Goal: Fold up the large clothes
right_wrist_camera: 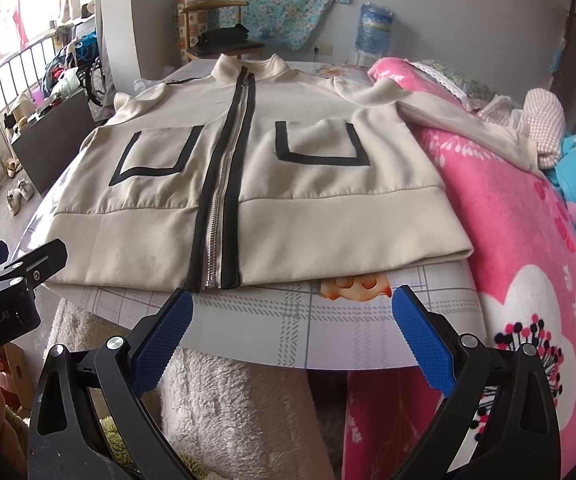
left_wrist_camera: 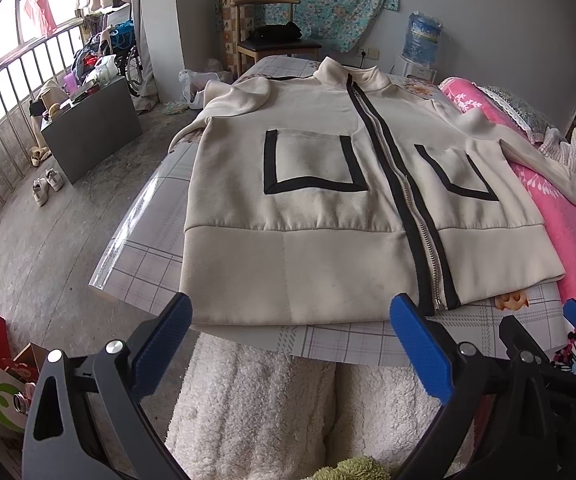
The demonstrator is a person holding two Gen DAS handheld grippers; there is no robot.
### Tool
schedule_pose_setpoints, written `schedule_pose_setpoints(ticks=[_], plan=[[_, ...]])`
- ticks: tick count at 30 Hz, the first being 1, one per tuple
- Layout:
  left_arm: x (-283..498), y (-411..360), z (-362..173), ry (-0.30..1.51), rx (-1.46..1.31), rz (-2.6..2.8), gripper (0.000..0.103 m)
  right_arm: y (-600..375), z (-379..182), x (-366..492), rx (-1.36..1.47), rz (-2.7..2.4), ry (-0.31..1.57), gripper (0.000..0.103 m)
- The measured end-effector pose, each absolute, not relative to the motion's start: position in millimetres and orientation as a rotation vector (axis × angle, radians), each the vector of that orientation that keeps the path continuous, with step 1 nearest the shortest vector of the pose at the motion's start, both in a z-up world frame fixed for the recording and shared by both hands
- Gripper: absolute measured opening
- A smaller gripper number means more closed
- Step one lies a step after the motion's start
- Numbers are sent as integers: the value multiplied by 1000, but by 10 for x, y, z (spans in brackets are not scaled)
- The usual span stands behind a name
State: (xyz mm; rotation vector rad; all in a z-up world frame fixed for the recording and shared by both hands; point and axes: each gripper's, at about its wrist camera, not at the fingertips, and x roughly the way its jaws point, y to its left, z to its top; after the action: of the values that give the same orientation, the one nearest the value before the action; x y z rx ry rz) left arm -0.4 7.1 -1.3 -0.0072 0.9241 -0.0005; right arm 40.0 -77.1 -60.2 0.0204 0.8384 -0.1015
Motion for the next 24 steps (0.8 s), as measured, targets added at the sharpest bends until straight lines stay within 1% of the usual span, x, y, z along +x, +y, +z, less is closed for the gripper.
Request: schedule_pose_setpoints(ticks=[24], plan=[[13,110,19,922,-10,-2,97,-747,-601,406,16,-103,840,95]])
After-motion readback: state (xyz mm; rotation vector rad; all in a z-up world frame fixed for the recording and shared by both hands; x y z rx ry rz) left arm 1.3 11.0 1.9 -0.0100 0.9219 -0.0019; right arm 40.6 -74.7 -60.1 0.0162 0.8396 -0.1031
